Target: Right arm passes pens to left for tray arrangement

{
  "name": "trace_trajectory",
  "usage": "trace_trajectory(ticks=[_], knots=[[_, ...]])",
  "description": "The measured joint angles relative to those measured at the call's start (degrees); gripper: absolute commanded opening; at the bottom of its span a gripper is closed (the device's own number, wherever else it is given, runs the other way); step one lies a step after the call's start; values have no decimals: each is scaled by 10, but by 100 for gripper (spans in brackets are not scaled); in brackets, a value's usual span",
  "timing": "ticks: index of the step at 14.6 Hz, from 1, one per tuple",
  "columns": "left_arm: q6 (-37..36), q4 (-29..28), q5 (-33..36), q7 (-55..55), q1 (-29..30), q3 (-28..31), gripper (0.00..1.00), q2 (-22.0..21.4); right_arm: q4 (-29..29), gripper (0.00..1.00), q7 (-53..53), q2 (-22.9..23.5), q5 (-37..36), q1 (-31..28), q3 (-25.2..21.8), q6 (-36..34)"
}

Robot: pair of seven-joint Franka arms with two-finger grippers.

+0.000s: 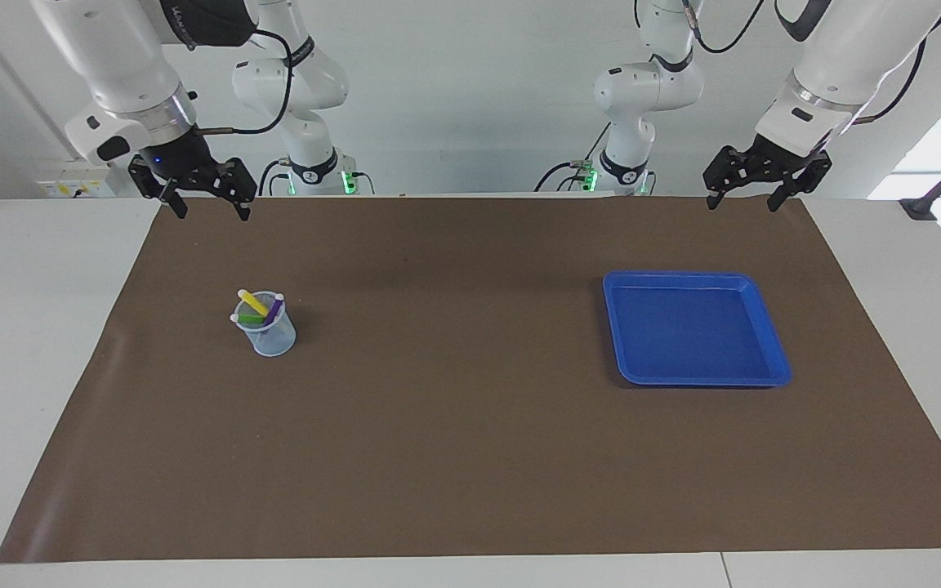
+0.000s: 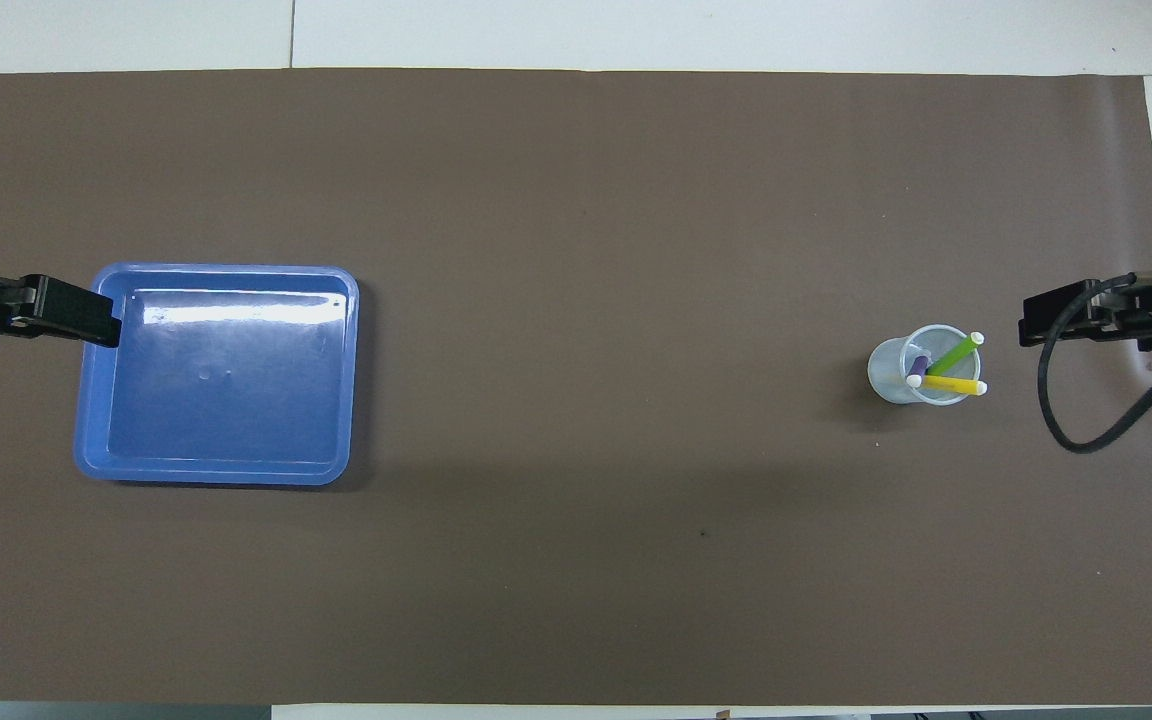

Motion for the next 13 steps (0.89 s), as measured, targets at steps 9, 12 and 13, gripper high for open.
trace_trajectory(ticks=[9,12,13], knots=[[0,-3,0,0,0,0,100,0,-199,96,-27,-32,-108,63,3,182],[0,-5,0,0,0,0,100,0,-240,96,-27,-28,-169,87,4,223],[0,-6,0,0,0,0,100,-1,-250,96,-28,-24,-187,92,4,234]])
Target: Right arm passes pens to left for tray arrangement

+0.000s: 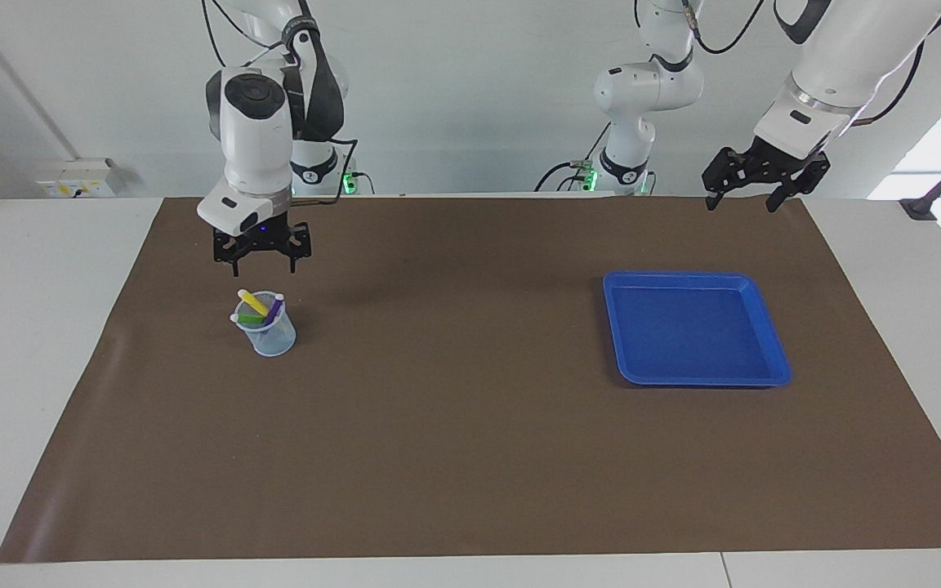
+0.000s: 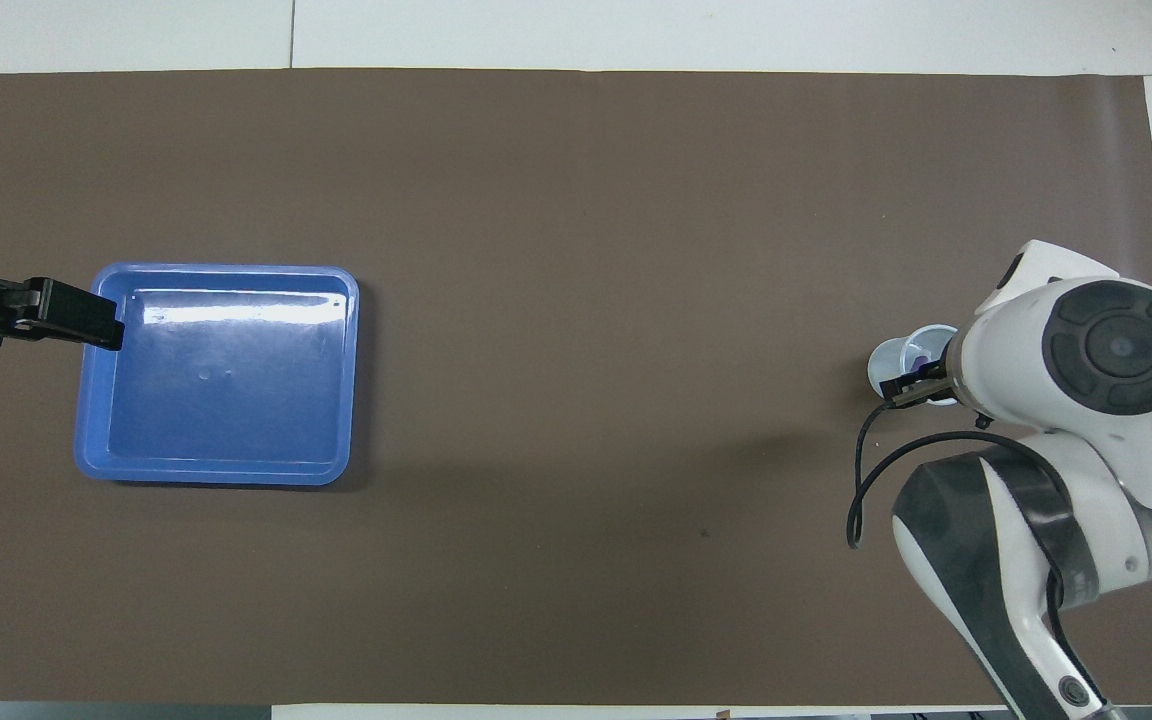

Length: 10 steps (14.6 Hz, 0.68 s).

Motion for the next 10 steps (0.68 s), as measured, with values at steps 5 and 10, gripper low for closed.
trace_trajectory(ticks=[5,10], knots=[[11,-17,0,0,0,0,100,-9,-61,96,0,7,-60,5,0,72],[25,-31,0,0,0,0,100,-15,-83,95,0,7,-88,5,0,94]])
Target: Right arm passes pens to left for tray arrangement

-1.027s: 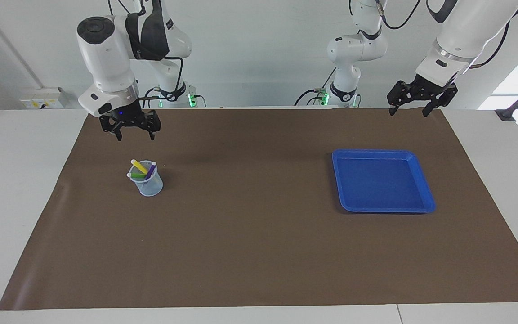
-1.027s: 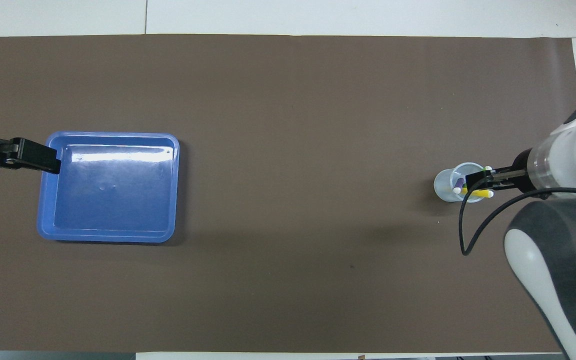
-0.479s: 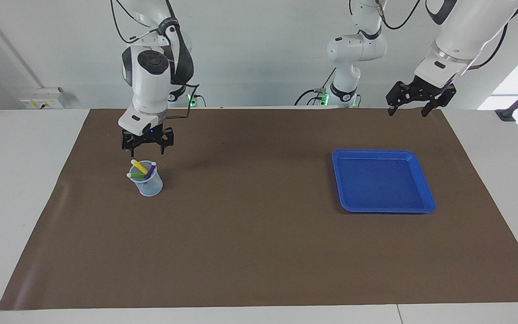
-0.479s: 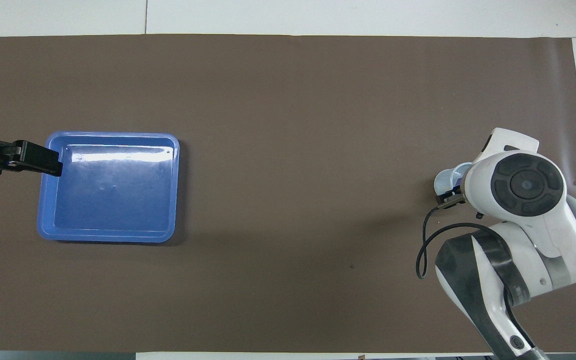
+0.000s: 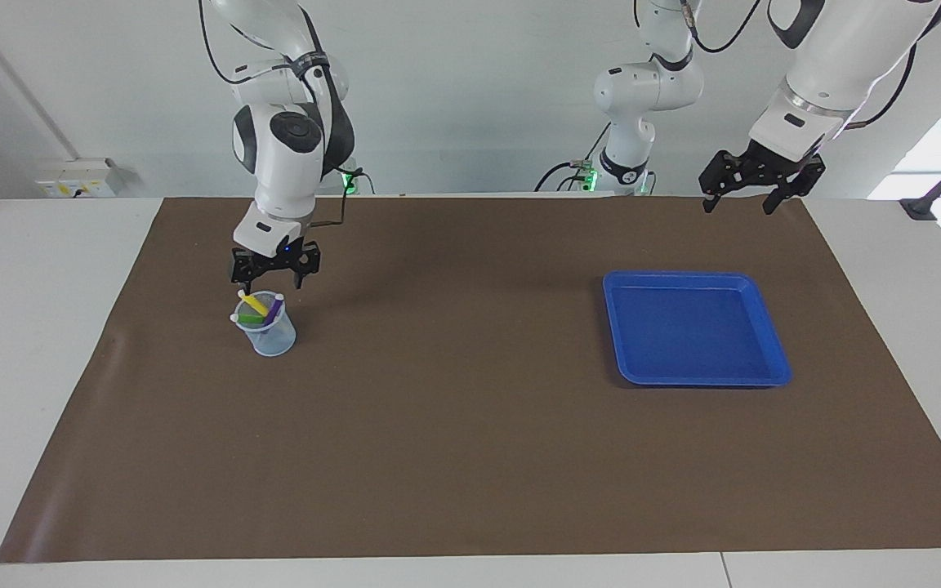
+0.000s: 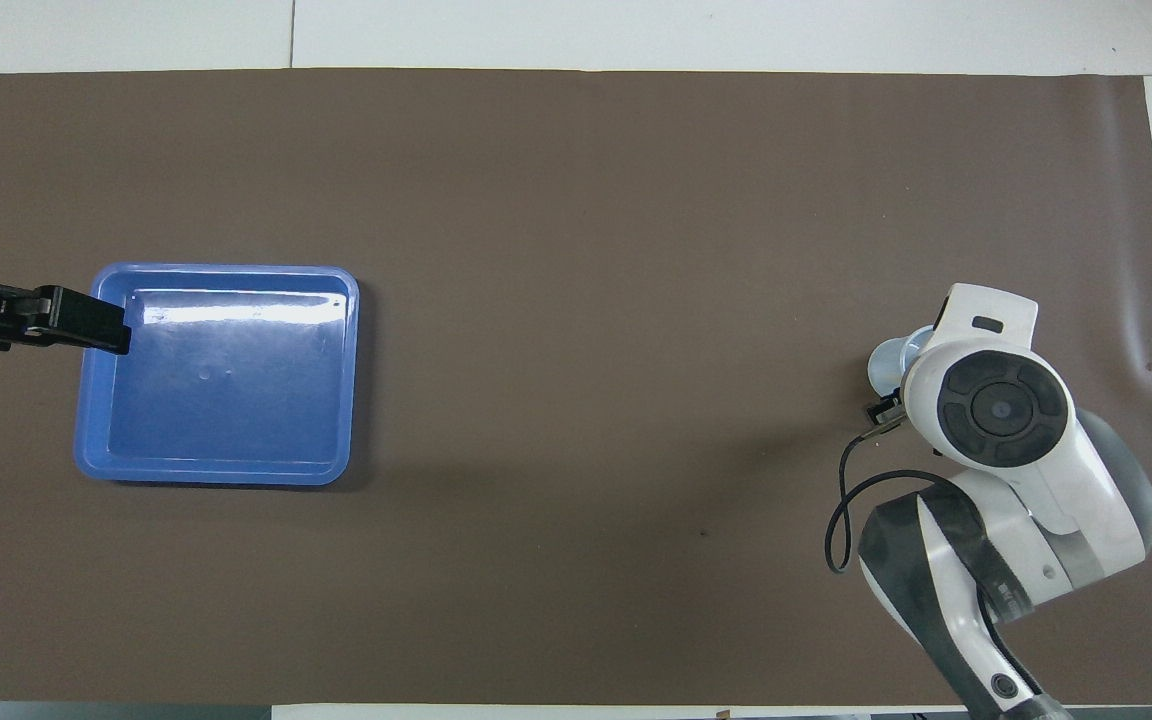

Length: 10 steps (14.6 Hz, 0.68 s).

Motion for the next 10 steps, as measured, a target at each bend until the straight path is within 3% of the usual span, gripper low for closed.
trace_trajectory(ticks=[5,7,10], knots=[[45,-62,-25,0,0,0,100,-22,-14,93,0,0,-5,-5,-3,39],[51,-80,-44,0,0,0,100,-28,-19,84,0,1,-6,-7,-4,44],[56,-96,-73,1,0,0,100,-33,-21,57,0,1,-6,-8,-4,51]])
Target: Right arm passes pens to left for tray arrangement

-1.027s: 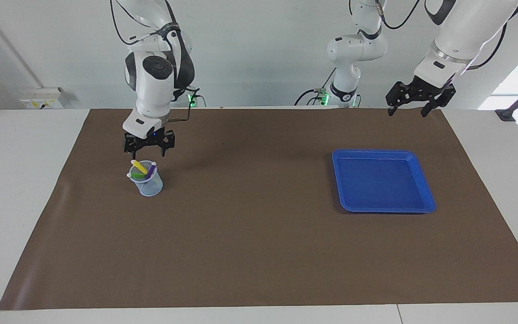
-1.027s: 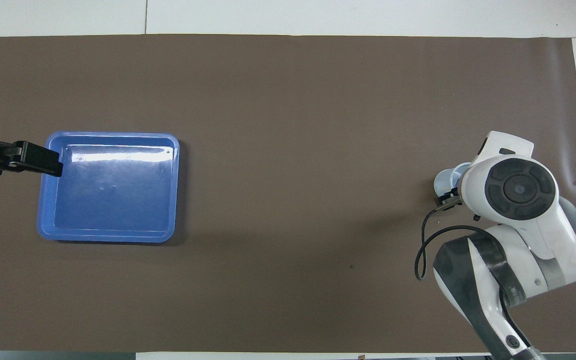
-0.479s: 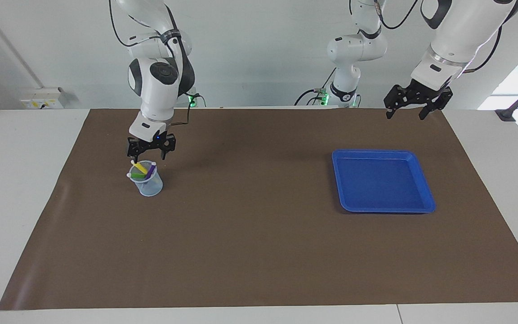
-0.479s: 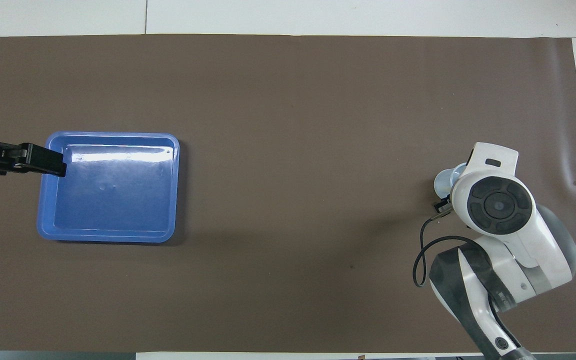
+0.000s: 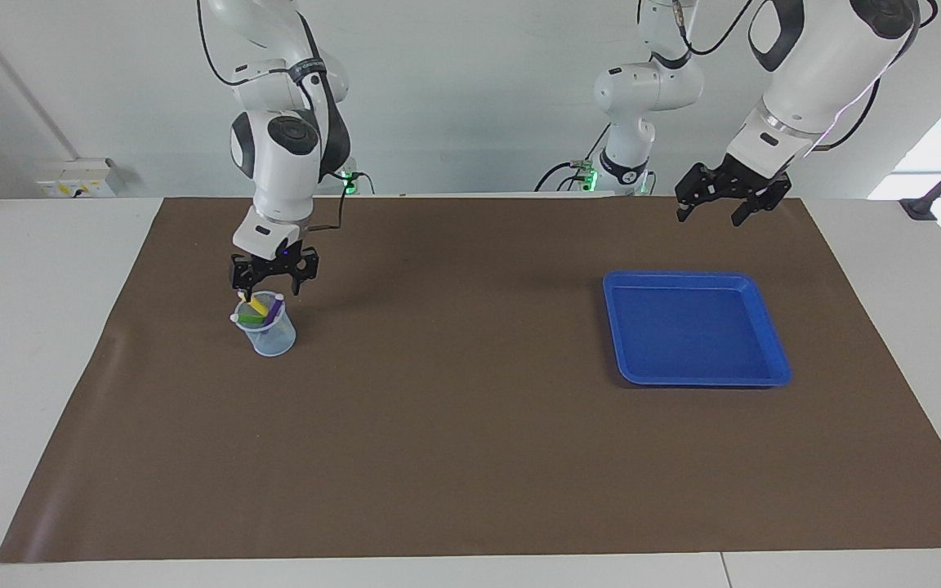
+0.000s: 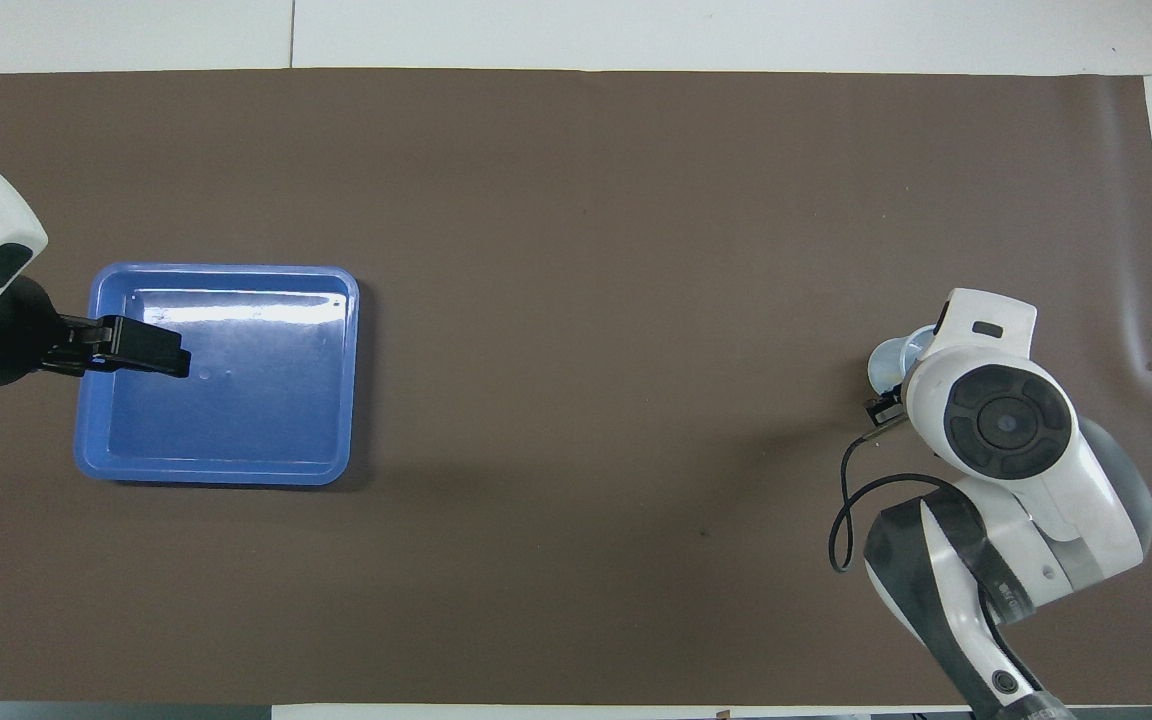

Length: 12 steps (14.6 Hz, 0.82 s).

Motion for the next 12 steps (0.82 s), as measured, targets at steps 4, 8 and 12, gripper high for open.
trace_trajectory(ticks=[4,8,12], knots=[[20,-35,-59,0,0,1,100,-12,0,31,0,0,0,-1,0,4],[49,-79,-120,0,0,1,100,-32,0,10,0,0,0,-2,0,6],[53,-104,-213,0,0,2,100,-37,2,0,0,0,-2,-10,0,11]])
